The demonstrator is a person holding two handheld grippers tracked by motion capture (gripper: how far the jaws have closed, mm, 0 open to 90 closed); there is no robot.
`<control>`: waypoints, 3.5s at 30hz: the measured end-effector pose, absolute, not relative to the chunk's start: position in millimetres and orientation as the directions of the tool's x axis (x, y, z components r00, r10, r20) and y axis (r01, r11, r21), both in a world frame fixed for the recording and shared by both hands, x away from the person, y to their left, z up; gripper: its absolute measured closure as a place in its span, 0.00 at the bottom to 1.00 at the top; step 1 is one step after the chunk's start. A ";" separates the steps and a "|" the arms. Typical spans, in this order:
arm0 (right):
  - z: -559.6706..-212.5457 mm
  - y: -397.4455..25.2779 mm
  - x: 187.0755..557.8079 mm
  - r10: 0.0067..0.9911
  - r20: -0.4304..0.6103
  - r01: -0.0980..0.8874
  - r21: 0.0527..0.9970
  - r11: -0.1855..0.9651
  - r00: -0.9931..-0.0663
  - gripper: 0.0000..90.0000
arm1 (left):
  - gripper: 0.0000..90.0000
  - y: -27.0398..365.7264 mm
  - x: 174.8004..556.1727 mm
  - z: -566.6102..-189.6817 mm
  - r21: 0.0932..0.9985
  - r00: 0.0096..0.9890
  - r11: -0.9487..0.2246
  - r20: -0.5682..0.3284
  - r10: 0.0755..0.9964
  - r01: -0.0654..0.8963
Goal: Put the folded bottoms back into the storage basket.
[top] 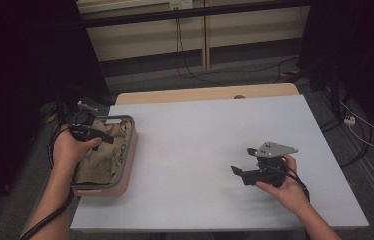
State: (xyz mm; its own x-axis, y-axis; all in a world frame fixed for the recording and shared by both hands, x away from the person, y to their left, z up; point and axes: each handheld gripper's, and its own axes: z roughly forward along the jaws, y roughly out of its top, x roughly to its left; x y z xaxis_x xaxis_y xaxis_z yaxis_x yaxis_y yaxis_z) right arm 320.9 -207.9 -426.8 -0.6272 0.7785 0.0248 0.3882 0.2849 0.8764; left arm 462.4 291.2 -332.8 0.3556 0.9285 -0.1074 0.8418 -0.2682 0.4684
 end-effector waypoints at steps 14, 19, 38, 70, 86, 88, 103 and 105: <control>-425.1 -233.8 308.9 0.791 0.044 0.401 0.878 0.261 -0.611 0.19 | 0.47 274.0 446.1 -330.2 0.492 0.432 -0.322 -0.125 0.893 0.809; -425.5 -242.2 305.6 0.798 0.048 0.410 0.875 0.256 -0.601 0.19 | 0.45 265.6 440.8 -328.5 0.513 0.462 -0.334 -0.142 0.875 0.791; -430.8 -259.6 299.1 0.807 0.055 0.434 0.863 0.257 -0.588 0.19 | 0.39 226.9 421.7 -336.8 0.533 0.577 -0.424 -0.154 0.803 0.732; -432.4 -264.0 294.2 0.806 0.060 0.445 0.856 0.261 -0.589 0.19 | 0.20 196.0 387.2 -365.5 0.614 0.693 -0.474 -0.172 0.700 0.631; -434.9 -269.4 290.3 0.803 0.070 0.460 0.848 0.264 -0.591 0.19 | 0.18 193.1 371.8 -389.6 0.625 0.719 -0.476 -0.205 0.664 0.619; -434.8 -270.3 289.3 0.804 0.070 0.459 0.849 0.263 -0.590 0.19 | 0.18 194.1 370.8 -391.6 0.626 0.721 -0.478 -0.202 0.663 0.616; -435.9 -270.6 283.2 0.798 0.064 0.466 0.838 0.283 -0.599 0.19 | 0.17 197.8 360.4 -406.5 0.651 0.725 -0.455 -0.221 0.653 0.608; -436.7 -271.4 281.9 0.797 0.061 0.465 0.837 0.287 -0.601 0.19 | 0.16 197.6 359.9 -408.6 0.656 0.727 -0.453 -0.223 0.649 0.605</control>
State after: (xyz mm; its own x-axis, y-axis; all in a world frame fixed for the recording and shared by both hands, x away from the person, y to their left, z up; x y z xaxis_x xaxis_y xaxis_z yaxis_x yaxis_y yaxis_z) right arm 281.9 -271.4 -436.7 -0.6011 0.7969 0.0609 0.4654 0.2871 0.8372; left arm 359.9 197.6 -408.6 0.7275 0.6489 -0.2228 0.6045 -0.4525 0.6556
